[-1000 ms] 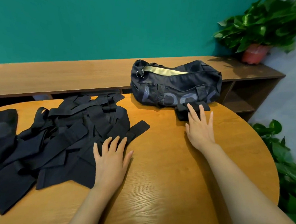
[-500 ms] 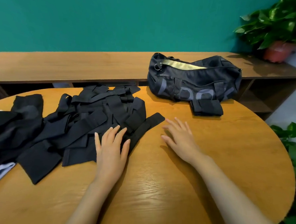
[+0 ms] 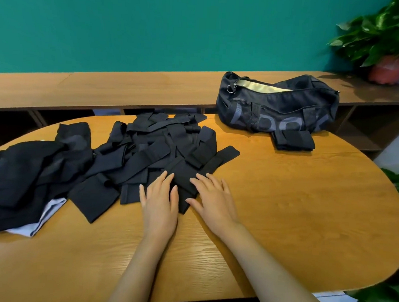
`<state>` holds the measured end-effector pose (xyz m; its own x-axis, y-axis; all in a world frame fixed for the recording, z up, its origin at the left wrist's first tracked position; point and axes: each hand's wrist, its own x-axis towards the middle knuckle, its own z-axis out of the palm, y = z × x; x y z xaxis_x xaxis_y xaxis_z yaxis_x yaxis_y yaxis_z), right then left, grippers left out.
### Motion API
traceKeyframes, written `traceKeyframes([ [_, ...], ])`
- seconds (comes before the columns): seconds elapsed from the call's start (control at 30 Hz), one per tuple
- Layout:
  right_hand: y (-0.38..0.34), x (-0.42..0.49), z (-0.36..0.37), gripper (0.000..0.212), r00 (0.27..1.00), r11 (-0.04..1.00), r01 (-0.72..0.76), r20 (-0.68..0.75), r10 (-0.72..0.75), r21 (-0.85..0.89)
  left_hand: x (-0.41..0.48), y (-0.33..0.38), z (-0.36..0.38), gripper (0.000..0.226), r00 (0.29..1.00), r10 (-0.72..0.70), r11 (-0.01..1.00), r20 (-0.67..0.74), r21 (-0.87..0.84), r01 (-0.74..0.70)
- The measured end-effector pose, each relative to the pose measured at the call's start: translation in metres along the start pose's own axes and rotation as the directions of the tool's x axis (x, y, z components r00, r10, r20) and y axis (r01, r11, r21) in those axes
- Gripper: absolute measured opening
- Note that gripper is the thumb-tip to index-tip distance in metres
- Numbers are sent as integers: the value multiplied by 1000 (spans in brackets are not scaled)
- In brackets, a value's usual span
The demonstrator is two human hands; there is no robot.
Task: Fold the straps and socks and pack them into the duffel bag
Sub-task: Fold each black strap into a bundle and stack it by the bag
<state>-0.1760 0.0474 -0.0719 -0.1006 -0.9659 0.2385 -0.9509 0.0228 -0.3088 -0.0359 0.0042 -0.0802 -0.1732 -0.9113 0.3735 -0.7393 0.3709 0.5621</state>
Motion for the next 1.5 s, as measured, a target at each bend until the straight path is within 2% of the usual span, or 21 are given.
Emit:
traceKeyframes([
  [0.07, -1, 7, 0, 36, 996, 996, 56, -69, -60, -64, 1, 1, -1, 44, 1000, -12, 999, 12, 40, 12],
  [0.17, 7, 13, -1, 21, 986, 996, 84, -146, -84, -9, 1, 4, -1, 54, 999, -39, 995, 34, 90, 36],
  [0.33, 54, -14, -33, 25, 965, 1000, 27, -262, -27, -4, 0, 5, 1, 57, 997, -54, 986, 49, 158, 45],
  [0.47, 104, -50, -58, 27, 988, 994, -85, -139, 74, -71, 0, 6, 3, 45, 995, -46, 972, 91, 234, 24],
  [0.57, 122, -68, -66, 27, 992, 988, -124, -20, 123, -92, -1, 7, 3, 40, 997, -19, 965, 71, 264, 0],
  [0.63, 120, -70, -69, 36, 993, 988, -116, 22, 119, -106, -1, 13, 4, 36, 995, 87, 958, 39, 270, -94],
  [0.7, 111, -64, -70, 50, 994, 992, -101, 36, 104, -72, 3, 26, 9, 32, 966, 255, 928, 43, 270, -257],
  [0.8, 97, -43, -64, 53, 997, 998, -43, 67, 46, -53, 22, 50, 19, 31, 896, 394, 860, 204, 263, -438],
  [0.87, 91, -23, -58, 47, 997, 999, -47, 57, 47, -15, 40, 61, 28, 35, 867, 383, 848, 319, 251, -467],
  [1.0, 88, 27, -47, 47, 992, 992, -125, 21, 125, 0, 72, 66, 42, 38, 856, 332, 836, 396, 298, -461],
  [1.1, 89, 54, -38, 54, 977, 993, -98, 182, 107, -58, 85, 55, 52, 47, 829, 275, 820, 487, 332, -466],
  [1.2, 95, 54, -28, 55, 940, 988, -100, 313, 133, -118, 85, 46, 59, 50, 823, 211, 860, 528, 299, -413],
  [1.37, 120, 18, -34, 54, 911, 922, -336, 184, 370, -192, 83, 45, 64, 48, 841, 196, 875, 505, 296, -382],
  [1.5, 125, 0, -41, 56, 870, 879, -422, 172, 461, -222, 80, 48, 63, 48, 853, 196, 871, 484, 314, -378],
])
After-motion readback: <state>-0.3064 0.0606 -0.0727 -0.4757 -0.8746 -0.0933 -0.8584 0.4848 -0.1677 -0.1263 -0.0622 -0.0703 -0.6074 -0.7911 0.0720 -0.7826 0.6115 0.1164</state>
